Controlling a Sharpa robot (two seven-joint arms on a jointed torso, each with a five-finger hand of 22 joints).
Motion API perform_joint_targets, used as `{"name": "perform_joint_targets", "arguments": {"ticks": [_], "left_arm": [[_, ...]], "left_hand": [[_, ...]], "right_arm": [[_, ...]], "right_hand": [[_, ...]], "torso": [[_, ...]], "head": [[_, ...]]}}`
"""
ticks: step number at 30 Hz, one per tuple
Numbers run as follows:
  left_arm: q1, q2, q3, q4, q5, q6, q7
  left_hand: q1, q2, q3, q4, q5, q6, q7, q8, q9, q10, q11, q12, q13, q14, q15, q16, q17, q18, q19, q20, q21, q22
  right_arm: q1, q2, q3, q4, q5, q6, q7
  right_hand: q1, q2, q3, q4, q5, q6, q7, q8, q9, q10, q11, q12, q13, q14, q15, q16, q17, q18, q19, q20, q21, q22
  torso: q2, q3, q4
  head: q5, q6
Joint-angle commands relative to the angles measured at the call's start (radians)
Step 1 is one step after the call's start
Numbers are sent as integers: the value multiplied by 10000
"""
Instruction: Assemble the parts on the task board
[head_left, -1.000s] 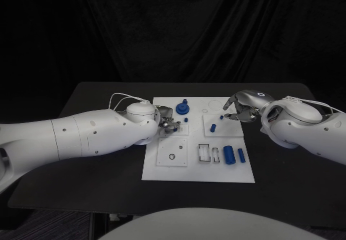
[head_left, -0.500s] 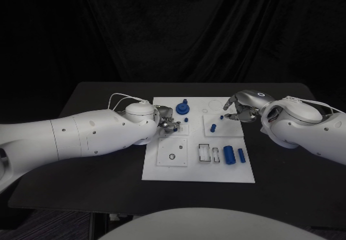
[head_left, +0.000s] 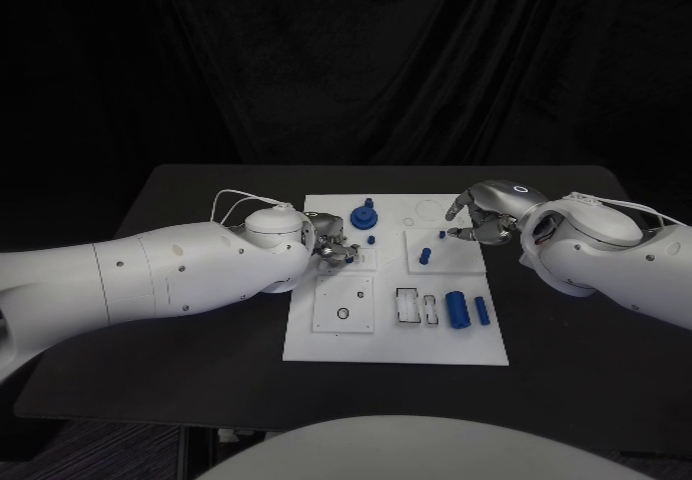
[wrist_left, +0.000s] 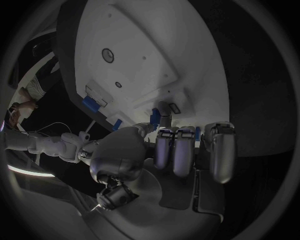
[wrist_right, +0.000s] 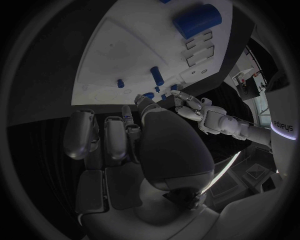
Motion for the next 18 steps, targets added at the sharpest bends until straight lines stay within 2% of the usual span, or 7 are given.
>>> {"name": "perform_joint_targets", "arguments": {"ticks": [1,5,9,13,14,18], "left_arm": [[-32,-83,-7,101,86,-801,317],[-33,-207,-7,171,86,-1261,484],[-33,-368,-8,259,86,-1685,720],[-33,-494,-8,312,86,-2040,940],[-33,-524,-8,317,86,-2132,1004],[-33,-611,-8,324,86,-2374,1177]], "left_hand": [[65,26,3,38,-419,7,11,-20,21,1059,27,-7,2612,1074,24,26,2633,67,313,38,45,2147],[-166,96,-196,57,-1252,35,14,-22,33,1059,30,-7,2612,1074,21,26,2633,52,363,37,96,2187],[-305,138,-341,57,-1533,36,21,-30,39,1059,34,-7,2612,1074,26,26,2633,49,375,38,105,2200],[-829,317,-980,50,-2891,33,46,-66,41,1059,55,-7,2612,1074,44,26,2633,53,369,50,78,2211],[-929,401,-1193,50,-3323,41,53,-77,39,1059,61,-7,2612,1074,52,26,2633,53,370,57,73,2217],[-1028,599,-1623,51,-3883,16,76,-117,31,1059,83,-7,2612,1074,73,26,2633,60,354,77,38,2221]], "right_arm": [[-31,-31,5,14,-33,23,-165],[-32,-51,5,21,-33,13,-168],[-33,-75,5,29,-33,9,-180],[-33,-90,5,37,-32,5,-188],[-33,-93,5,39,-32,4,-190],[-33,-103,5,45,-32,0,-198]], "right_hand": [[117,-7,49,-36,51,76,9,61,-12,-48,20,-50,924,308,85,-31,-14,170,-83,3,-54,863],[77,-7,47,-12,43,71,16,55,-24,-50,25,-53,921,307,87,-34,-16,169,-83,4,-61,861],[61,-6,46,-2,41,71,17,54,-27,-49,27,-52,922,308,88,-33,-14,169,-83,4,-63,861],[61,-6,46,-2,41,71,17,54,-27,-49,27,-52,922,308,88,-33,-14,169,-83,4,-63,861],[61,-6,46,-2,41,71,17,54,-27,-49,27,-52,922,308,88,-33,-14,169,-83,4,-63,861],[61,-6,46,-2,41,71,17,54,-27,-49,27,-52,922,308,88,-33,-14,169,-83,4,-63,861]], "torso": [[1,1,4],[-1,0,3],[2,-4,-2],[11,-7,-5],[11,-7,-1],[5,-5,3]], "head": [[15,1],[24,1],[35,1],[38,1],[36,1],[33,1]]}}
